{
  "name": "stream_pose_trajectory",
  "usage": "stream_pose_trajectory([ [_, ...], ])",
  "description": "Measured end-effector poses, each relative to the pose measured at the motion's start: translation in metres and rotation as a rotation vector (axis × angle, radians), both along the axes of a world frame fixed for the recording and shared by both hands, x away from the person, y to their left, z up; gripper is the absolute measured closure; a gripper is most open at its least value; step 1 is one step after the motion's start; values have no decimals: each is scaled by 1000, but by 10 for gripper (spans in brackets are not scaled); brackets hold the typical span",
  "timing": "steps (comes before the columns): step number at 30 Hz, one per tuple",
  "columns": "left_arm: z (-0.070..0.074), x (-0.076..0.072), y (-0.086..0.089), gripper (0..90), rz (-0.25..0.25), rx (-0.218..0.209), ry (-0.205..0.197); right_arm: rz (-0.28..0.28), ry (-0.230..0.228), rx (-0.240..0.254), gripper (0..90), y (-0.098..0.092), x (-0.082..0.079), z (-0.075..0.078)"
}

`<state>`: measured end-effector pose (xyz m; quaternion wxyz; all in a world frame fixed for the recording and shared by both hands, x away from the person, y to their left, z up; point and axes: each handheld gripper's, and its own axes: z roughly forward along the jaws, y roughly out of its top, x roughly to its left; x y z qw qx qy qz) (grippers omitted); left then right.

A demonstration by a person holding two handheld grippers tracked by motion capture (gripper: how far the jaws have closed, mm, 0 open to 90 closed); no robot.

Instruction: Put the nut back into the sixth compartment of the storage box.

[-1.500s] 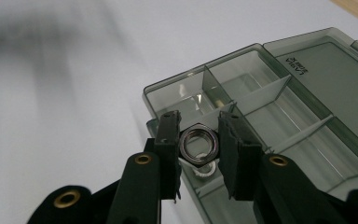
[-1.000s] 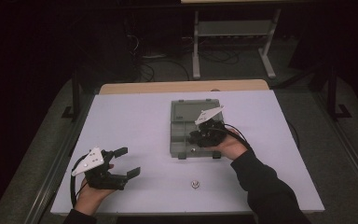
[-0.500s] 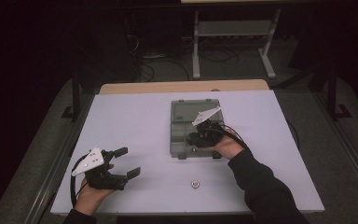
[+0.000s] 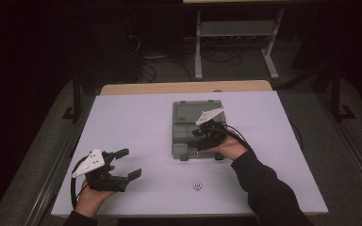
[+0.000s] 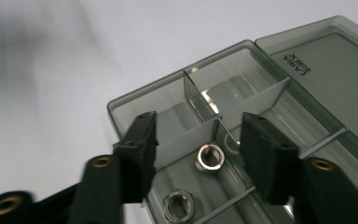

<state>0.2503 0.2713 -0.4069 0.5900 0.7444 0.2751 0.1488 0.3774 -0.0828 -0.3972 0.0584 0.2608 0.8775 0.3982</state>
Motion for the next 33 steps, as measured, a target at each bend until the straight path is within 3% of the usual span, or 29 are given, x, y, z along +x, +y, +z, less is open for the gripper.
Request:
stream_pose_trajectory([
  [6,0,0,0,105,-2,2,-1,-16,5,8,127,0,0,0],
  [9,0,0,0,105,-2,4,-1,-30,-2,8,70,0,0,0],
  [17,0,-1,0,105,1,-2,3,-29,-12,3,71,-2,-5,4],
  [28,0,-1,0,105,-2,1,2,-18,-10,9,65,-5,-24,10],
  [33,0,-1,0,105,-3,0,2,-8,-2,-9,15,-5,-34,8],
])
